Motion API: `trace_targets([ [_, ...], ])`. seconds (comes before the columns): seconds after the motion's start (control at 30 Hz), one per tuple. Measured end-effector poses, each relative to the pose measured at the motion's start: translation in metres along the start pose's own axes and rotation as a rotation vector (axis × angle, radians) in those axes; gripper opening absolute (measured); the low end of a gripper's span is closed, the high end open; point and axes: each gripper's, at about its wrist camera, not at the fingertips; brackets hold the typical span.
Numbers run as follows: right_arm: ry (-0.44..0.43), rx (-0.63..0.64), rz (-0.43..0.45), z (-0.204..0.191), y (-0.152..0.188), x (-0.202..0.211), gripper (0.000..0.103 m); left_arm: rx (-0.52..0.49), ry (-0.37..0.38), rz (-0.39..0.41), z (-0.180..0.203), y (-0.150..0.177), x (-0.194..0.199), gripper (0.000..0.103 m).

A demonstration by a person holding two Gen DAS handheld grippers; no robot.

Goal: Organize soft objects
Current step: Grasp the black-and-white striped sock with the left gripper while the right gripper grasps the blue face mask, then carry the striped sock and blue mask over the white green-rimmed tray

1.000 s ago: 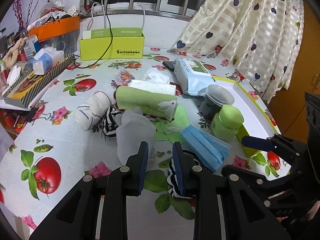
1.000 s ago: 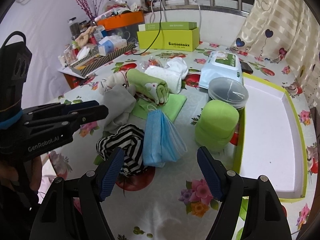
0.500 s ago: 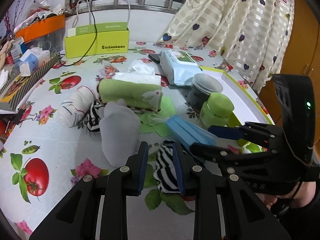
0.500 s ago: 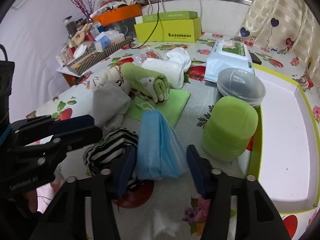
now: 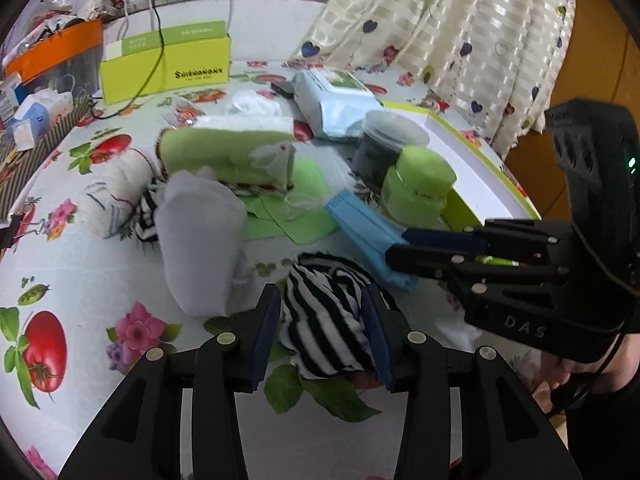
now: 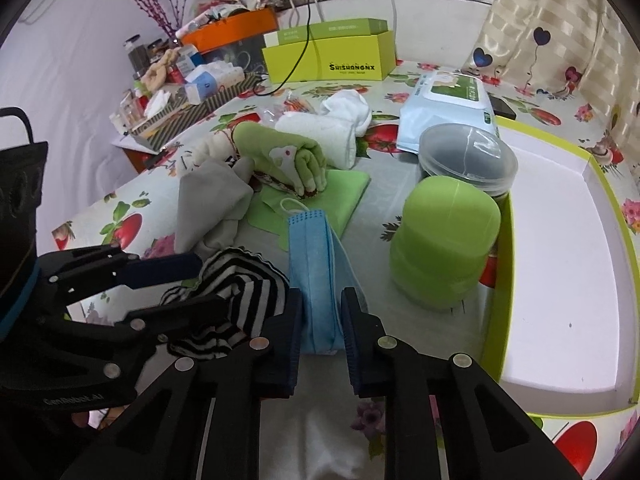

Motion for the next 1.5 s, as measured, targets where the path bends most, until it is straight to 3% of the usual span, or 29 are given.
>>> trace_targets([
  [0.23, 0.007, -0.002, -0.021, 0.004, 0.002, -0.003, 0.019, -0.036, -0.002, -0.043, 0.012, 0.005, -0.014, 0.043],
  [0.33, 0.023, 0.013, -0.037, 0.001, 0.001, -0.007, 0.029, -0.046, -0.008, -0.038, 0.013, 0.006, -0.015, 0.043],
  [0.43, 0.031, 0.023, -0.057, 0.001, 0.002, -0.012, 0.031, -0.068, -0.030, -0.033, 0.016, 0.007, -0.014, 0.043],
  [0.57, 0.027, 0.033, -0.061, -0.001, 0.002, -0.013, 0.019, -0.062, -0.072, -0.033, 0.012, 0.007, -0.014, 0.021],
  [0.7, 0.032, 0.046, -0.038, -0.006, 0.002, -0.005, 0.015, -0.055, -0.079, -0.030, 0.011, 0.008, -0.011, 0.014],
  [1.03, 0.025, 0.072, 0.042, -0.022, -0.001, 0.028, 0.015, -0.023, -0.117, 0.053, 0.007, -0.001, 0.017, 0.011],
  [1.5, 0.034, 0.119, 0.175, -0.035, -0.018, 0.078, 0.015, 0.047, -0.172, 0.183, -0.004, -0.040, 0.050, 0.011],
])
Point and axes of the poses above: each gripper's, at about its wrist camera, not at the fingertips, and x roughly against the way its jaws point, z to its right, y to its underside, and after that the axes turned 12 degrees about -y, right-handed
